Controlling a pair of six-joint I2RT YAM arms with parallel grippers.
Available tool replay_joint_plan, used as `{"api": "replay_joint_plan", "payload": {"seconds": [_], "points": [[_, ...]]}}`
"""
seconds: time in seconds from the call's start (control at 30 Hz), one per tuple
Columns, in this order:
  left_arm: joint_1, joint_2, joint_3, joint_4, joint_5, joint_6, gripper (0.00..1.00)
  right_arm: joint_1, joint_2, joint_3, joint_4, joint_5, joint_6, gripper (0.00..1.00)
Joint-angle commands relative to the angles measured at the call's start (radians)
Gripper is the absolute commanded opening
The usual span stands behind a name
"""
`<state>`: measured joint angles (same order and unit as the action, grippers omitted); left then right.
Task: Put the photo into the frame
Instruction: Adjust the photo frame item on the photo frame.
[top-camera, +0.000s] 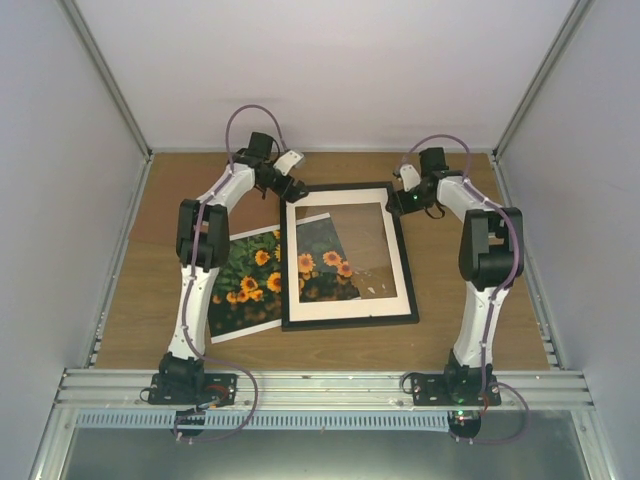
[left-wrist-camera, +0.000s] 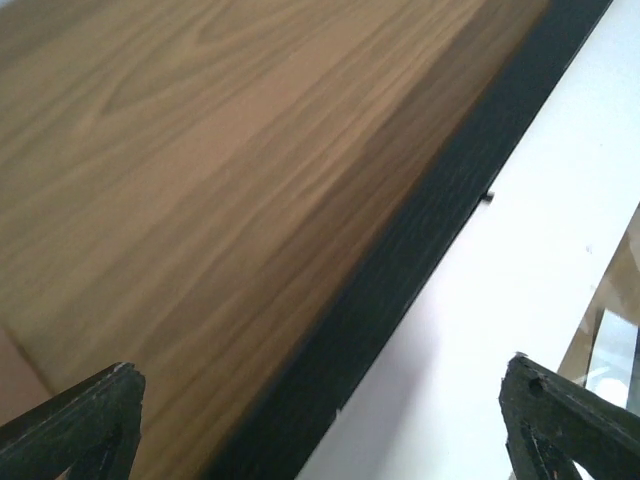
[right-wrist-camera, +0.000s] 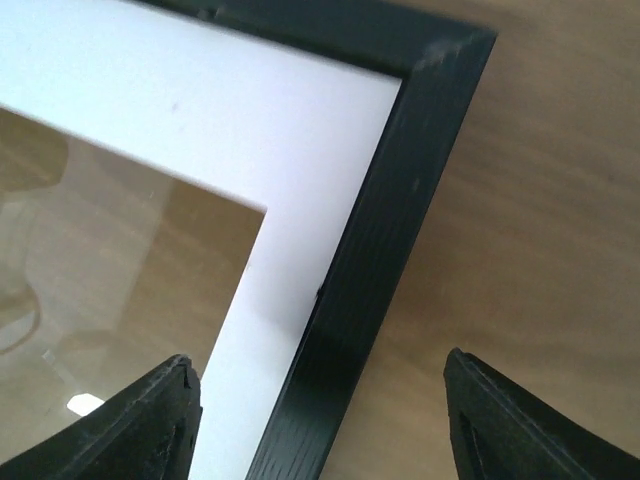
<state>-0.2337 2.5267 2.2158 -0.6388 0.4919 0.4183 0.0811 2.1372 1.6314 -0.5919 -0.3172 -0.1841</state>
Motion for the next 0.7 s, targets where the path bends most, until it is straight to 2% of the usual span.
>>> {"api": "replay_joint_plan", "payload": {"seconds": [0.0, 0.2, 0.33, 0.57, 0.67], "points": [[0.007, -0.104, -0.061, 0.043, 0.015, -0.051, 0.97, -0.001, -0.077, -0.107, -0.016, 0.003, 0.035, 0.64], [0.025, -0.159, -0.120, 0.025, 0.041, -0.088, 0.95, 0.000, -0.059, -0.142, 0.004, 0.018, 0.059, 0.56], [0.025, -0.192, -0.167, 0.029, 0.048, -0.088, 0.93, 0.000, -0.036, -0.137, 0.008, 0.047, 0.059, 0.46], [0.027, -0.230, -0.224, 0.035, 0.045, -0.102, 0.90, -0.007, 0.006, -0.109, -0.010, 0.102, 0.019, 0.22], [0.026, -0.255, -0.266, 0.047, 0.045, -0.108, 0.90, -0.023, 0.026, -0.101, -0.009, 0.126, -0.010, 0.18]]}}
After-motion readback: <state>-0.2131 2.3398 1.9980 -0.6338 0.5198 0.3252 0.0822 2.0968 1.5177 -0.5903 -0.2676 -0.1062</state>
